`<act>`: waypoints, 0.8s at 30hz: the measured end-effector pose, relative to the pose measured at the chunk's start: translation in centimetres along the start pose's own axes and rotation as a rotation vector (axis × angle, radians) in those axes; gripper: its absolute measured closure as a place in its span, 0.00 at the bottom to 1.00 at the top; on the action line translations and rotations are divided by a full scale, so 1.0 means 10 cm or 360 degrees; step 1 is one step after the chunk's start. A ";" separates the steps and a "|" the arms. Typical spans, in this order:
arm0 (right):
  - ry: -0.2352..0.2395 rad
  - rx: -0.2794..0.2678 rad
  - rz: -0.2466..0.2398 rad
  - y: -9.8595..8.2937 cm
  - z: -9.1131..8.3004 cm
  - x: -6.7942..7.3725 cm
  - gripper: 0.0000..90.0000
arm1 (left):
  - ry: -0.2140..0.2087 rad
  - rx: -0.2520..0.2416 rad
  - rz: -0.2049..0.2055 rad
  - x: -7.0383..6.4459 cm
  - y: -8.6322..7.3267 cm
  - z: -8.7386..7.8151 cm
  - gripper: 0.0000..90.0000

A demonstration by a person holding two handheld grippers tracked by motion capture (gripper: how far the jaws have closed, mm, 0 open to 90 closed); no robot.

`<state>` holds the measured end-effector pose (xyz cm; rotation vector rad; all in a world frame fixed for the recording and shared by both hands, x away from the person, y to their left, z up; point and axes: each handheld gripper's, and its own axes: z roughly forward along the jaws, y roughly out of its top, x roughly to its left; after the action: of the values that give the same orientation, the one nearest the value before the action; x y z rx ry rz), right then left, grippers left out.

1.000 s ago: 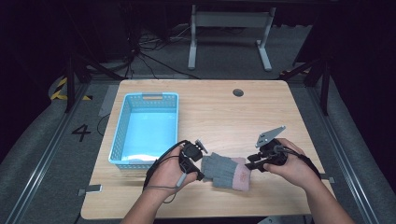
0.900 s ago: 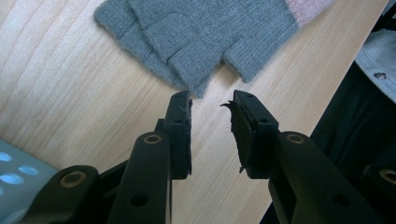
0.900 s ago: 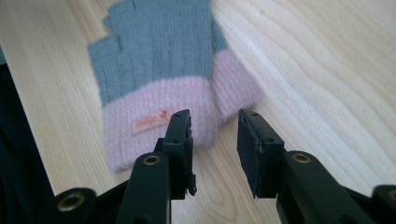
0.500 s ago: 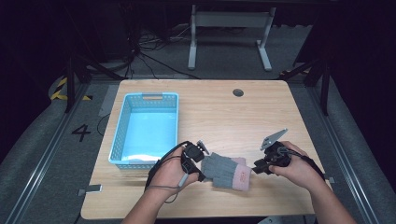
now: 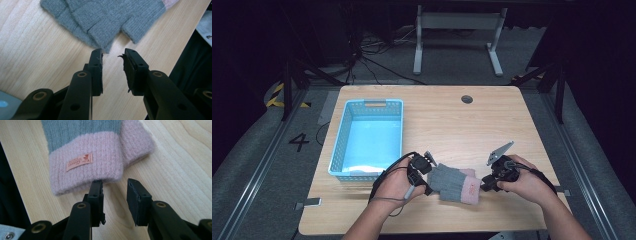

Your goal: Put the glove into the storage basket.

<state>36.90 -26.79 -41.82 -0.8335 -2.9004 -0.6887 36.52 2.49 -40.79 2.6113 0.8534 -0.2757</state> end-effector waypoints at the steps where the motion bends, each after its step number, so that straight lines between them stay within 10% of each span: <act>1: 0.0004 0.0000 0.0002 0.00 0.01 0.00 0.74 | -0.0002 0.0011 0.0011 0.01 0.00 0.01 0.77; 24: 0.0012 0.0011 0.0004 0.00 0.04 -0.01 0.75 | 0.0032 0.0025 0.0151 0.05 0.07 0.24 0.72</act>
<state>37.00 -26.64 -42.22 -0.8315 -2.8930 -0.6795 37.16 1.25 -42.88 2.6642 0.7337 -0.2312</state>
